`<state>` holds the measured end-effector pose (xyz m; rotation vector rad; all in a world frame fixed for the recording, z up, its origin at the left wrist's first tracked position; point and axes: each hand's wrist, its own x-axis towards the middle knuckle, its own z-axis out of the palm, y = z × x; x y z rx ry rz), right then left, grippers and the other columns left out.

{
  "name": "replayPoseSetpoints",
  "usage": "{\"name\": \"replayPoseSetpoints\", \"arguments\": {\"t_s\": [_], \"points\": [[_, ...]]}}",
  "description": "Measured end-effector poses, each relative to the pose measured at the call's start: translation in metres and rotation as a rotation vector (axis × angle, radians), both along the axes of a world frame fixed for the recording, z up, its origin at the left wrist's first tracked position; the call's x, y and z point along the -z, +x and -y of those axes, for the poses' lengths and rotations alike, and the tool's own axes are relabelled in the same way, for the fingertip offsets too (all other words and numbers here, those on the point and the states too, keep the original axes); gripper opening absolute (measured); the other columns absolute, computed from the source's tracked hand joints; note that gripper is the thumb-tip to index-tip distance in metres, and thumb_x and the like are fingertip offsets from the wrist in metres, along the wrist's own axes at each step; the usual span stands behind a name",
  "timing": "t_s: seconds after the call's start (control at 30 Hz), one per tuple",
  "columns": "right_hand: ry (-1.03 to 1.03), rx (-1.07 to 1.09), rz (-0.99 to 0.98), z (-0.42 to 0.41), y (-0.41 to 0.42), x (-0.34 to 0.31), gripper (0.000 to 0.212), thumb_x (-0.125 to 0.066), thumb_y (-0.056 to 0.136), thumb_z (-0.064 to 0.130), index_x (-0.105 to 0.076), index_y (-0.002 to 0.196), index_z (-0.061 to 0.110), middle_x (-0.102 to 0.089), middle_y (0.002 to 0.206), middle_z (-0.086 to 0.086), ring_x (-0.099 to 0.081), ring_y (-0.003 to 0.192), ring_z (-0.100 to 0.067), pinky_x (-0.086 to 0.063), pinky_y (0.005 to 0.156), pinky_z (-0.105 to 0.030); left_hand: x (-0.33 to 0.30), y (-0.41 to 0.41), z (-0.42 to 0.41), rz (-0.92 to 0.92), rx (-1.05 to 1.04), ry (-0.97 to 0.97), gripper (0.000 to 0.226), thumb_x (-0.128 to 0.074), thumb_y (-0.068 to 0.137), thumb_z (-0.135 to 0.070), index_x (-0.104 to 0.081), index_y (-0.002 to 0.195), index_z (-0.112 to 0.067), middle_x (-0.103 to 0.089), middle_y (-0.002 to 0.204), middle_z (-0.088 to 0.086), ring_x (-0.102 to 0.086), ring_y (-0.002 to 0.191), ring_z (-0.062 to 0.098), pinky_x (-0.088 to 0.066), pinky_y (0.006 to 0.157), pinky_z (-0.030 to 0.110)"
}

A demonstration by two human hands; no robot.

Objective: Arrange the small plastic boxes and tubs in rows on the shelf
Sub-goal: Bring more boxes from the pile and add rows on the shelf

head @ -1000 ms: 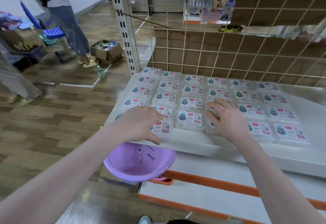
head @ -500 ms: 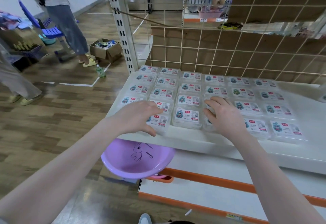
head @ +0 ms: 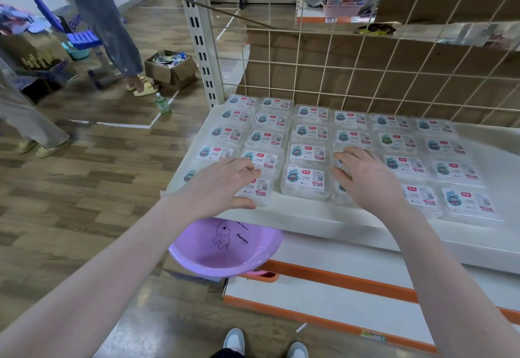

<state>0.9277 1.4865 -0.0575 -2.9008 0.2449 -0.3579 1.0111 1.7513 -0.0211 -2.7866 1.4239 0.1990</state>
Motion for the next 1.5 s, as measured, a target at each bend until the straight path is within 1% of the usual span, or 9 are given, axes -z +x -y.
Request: {"name": "replayPoseSetpoints", "arguments": {"t_s": [0.17,0.33,0.5,0.7,0.93,1.1,1.2,1.37,1.5], "points": [[0.002,0.051,-0.018,-0.006,-0.003,-0.001,0.036,-0.05,0.095,0.026,-0.056,0.126,0.01,-0.053,0.13,-0.009,-0.046,0.119,-0.03,-0.038,0.096,-0.038,0.009,0.001,-0.009,0.044,0.048,-0.06,0.058,-0.051,0.091,-0.047,-0.039,0.142,-0.022,-0.039,0.141,-0.005,-0.034,0.128,0.013,-0.03,0.104,0.027],[0.029,0.205,0.089,-0.019,-0.019,-0.003,0.03,-0.057,0.091,0.02,-0.062,0.118,0.006,-0.06,0.12,-0.011,-0.054,0.105,-0.034,-0.043,0.082,-0.038,0.013,0.009,-0.01,0.027,0.139,-0.112,0.052,-0.051,0.093,-0.043,-0.042,0.14,-0.024,-0.041,0.139,-0.009,-0.036,0.126,0.011,-0.028,0.104,0.024],[0.018,0.413,0.185,-0.031,-0.051,-0.004,0.031,-0.059,0.09,0.021,-0.062,0.115,0.003,-0.062,0.114,-0.016,-0.056,0.105,-0.037,-0.047,0.078,-0.041,0.018,0.014,-0.01,0.034,0.218,-0.166,0.054,-0.049,0.092,-0.046,-0.041,0.14,-0.022,-0.042,0.139,-0.007,-0.037,0.126,0.013,-0.026,0.103,0.023],[0.037,0.694,0.144,-0.04,-0.105,0.002,0.038,-0.054,0.093,0.026,-0.057,0.125,0.006,-0.056,0.125,-0.014,-0.049,0.114,-0.035,-0.044,0.086,-0.042,0.02,0.008,0.009,0.008,0.229,-0.256,0.059,-0.047,0.092,-0.05,-0.038,0.142,-0.02,-0.037,0.145,-0.006,-0.031,0.133,0.014,-0.023,0.107,0.025],[0.021,0.874,0.141,-0.036,-0.173,-0.002,0.038,-0.053,0.094,0.026,-0.056,0.126,0.005,-0.058,0.121,-0.016,-0.053,0.108,-0.036,-0.043,0.084,-0.041,0.012,-0.025,0.056,0.006,0.279,-0.274,0.063,-0.044,0.093,-0.049,-0.031,0.145,-0.017,-0.032,0.147,-0.002,-0.026,0.134,0.017,-0.017,0.106,0.024],[0.033,0.973,0.145,-0.014,-0.232,-0.004,0.041,-0.05,0.095,0.029,-0.052,0.13,0.006,-0.053,0.13,-0.013,-0.047,0.12,-0.031,-0.038,0.094,-0.04,0.009,-0.073,0.115,-0.006,0.321,-0.286,0.064,-0.046,0.094,-0.047,-0.028,0.146,-0.016,-0.029,0.15,0.001,-0.023,0.137,0.019,-0.02,0.111,0.03],[0.015,1.016,0.134,0.009,-0.275,-0.005,0.043,-0.048,0.096,0.031,-0.049,0.133,0.009,-0.05,0.135,-0.01,-0.043,0.124,-0.027,-0.037,0.095,-0.038,0.007,-0.116,0.161,0.001,0.355,-0.3,0.063,-0.048,0.093,-0.045,-0.03,0.145,-0.014,-0.03,0.15,0.003,-0.025,0.137,0.021,-0.022,0.112,0.032],[-0.008,1.042,0.164,0.059,-0.356,-0.012,0.04,-0.054,0.093,0.027,-0.054,0.126,0.005,-0.057,0.124,-0.013,-0.052,0.108,-0.034,-0.04,0.087,-0.039,0.005,-0.203,0.242,-0.011,0.4,-0.335,0.062,-0.049,0.093,-0.044,-0.031,0.143,-0.012,-0.03,0.149,0.005,-0.024,0.138,0.021,-0.02,0.113,0.032],[-0.026,1.061,0.17,0.105,-0.416,-0.017,0.041,-0.055,0.093,0.028,-0.054,0.127,0.005,-0.058,0.122,-0.012,-0.053,0.108,-0.032,-0.042,0.086,-0.037,0.003,-0.269,0.298,-0.038,0.43,-0.389,0.062,-0.051,0.092,-0.044,-0.033,0.143,-0.012,-0.032,0.149,0.004,-0.025,0.138,0.02,-0.02,0.111,0.03]]}}
